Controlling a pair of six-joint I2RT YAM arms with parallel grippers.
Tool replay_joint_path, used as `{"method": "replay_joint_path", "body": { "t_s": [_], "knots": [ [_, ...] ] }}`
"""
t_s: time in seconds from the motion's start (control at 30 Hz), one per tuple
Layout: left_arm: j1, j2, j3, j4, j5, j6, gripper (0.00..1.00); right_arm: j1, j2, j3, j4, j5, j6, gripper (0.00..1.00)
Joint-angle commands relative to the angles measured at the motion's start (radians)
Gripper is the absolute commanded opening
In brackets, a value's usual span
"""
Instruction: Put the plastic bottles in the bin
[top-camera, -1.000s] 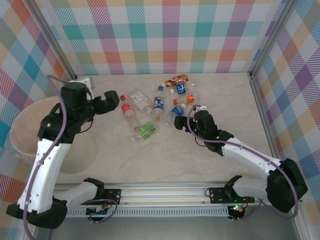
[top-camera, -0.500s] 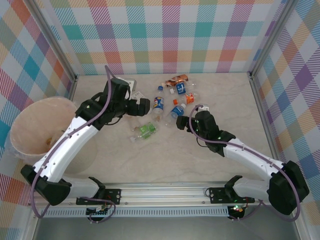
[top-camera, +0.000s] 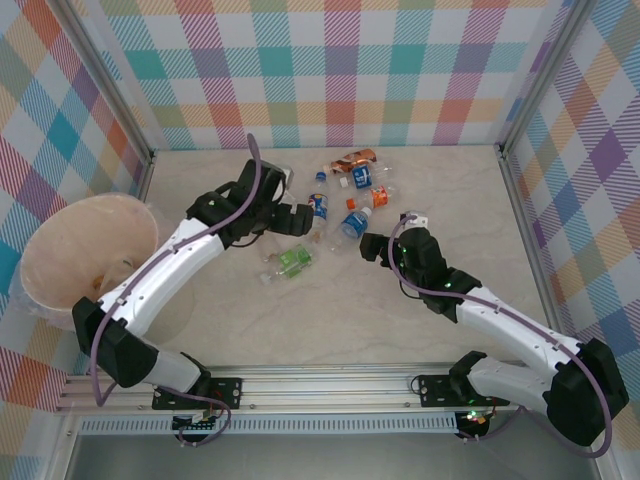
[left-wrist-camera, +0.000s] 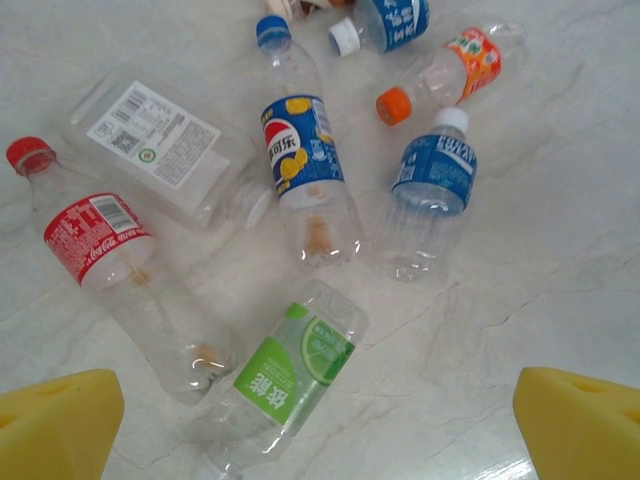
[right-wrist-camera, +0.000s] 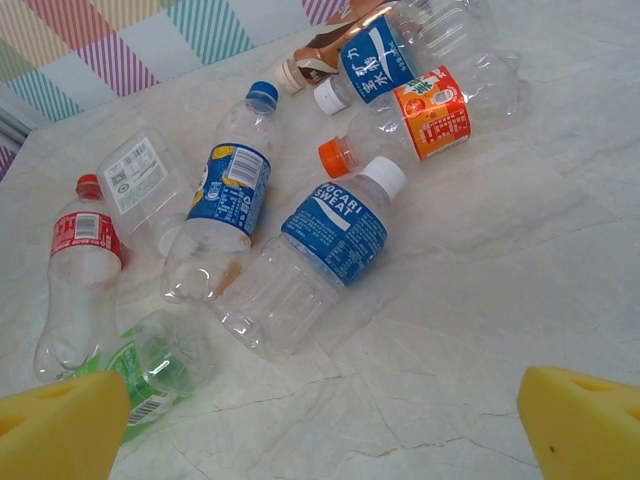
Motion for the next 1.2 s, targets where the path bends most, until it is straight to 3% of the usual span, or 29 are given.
{"method": "replay_joint_path", "body": {
  "t_s": [0.0,0.47,0.8,1.17],
  "knots": [
    [-0.010,0.041,-0.021,0.017,0.012,0.030,1.00,-0.005,-0.012,-0.009,-0.004,0.017,0.004,1.00],
    [0.008,0.221,-0.047,0.089,0.042,-0.019,1.00,-0.007,-0.034,-0.016,-0.023,0.026,0.000,1.00],
    [0.062,0.299,-0.097,0.200,0.227,0.040,1.00,-0.008,-0.056,-0.033,-0.025,0.041,0.000,1.00],
    [0.061,0.352,-0.142,0.200,0.240,0.078,1.00,-0.010,-0.084,-0.043,-0.054,0.063,0.000,1.00]
  ]
}}
